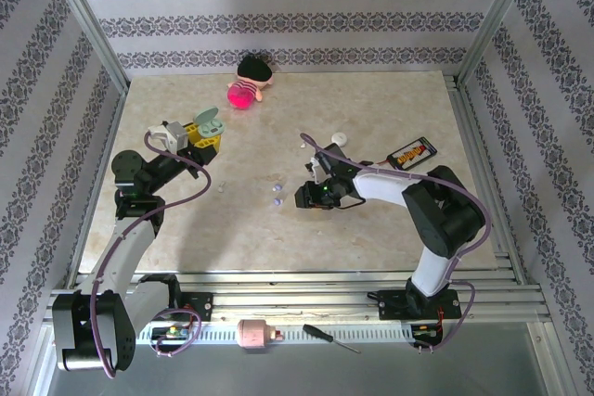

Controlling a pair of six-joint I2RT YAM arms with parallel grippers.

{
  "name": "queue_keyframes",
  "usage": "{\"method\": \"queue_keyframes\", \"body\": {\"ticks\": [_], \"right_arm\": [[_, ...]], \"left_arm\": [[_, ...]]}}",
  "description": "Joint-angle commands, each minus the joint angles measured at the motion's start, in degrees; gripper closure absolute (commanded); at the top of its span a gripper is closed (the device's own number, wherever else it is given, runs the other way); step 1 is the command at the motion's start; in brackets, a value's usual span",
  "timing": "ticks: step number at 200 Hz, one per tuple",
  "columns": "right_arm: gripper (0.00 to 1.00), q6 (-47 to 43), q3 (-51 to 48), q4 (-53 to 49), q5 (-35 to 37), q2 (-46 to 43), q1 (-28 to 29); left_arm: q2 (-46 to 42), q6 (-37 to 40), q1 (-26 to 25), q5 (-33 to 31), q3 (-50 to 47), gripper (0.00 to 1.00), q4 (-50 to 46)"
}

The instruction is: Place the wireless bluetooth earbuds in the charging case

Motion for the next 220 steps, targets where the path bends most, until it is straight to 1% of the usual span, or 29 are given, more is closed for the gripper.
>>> {"method": "queue_keyframes", "body": {"ticks": [1, 40, 79, 106, 145, 179, 220], "right_arm": [[0.58, 0.61, 2.95, 0.52, -1.01, 1.35, -1.08], [0.59, -1.38, 5.80, -1.38, 0.54, 3.26, -1.92], [0.59, -1.00, 5.64, -1.46, 1.56, 2.30, -2.37], [0.59, 0.97, 4.24, -1.28, 1.57, 1.04, -2.34], [0.59, 6.16, 1.76, 1.27, 0.74, 0.24, -2.32], [0.56, 9.08, -1.60, 4.19, 4.98, -1.86, -2.36], [0.55, 10.32, -2.75, 6.05, 4.39, -2.45, -2.11]], "left_arm": [[-0.85, 0.31, 0.80, 1.02, 1.23, 0.70, -0.28], [-1.62, 0.63, 0.77, 0.88, 0.98, 0.70, -1.10], [-2.26, 1.72, 0.79, 0.73, 1.44, 0.70, -2.90], [-2.04, 1.76, 0.77, 0.85, 1.54, 0.70, -2.75], [-1.56, 1.59, 0.79, 1.04, 1.80, 0.70, -2.24], [-1.53, 1.42, 0.78, 1.31, 1.93, 0.70, -2.06], [-1.82, 1.58, 0.76, 1.23, 1.67, 0.70, -2.31]]}}
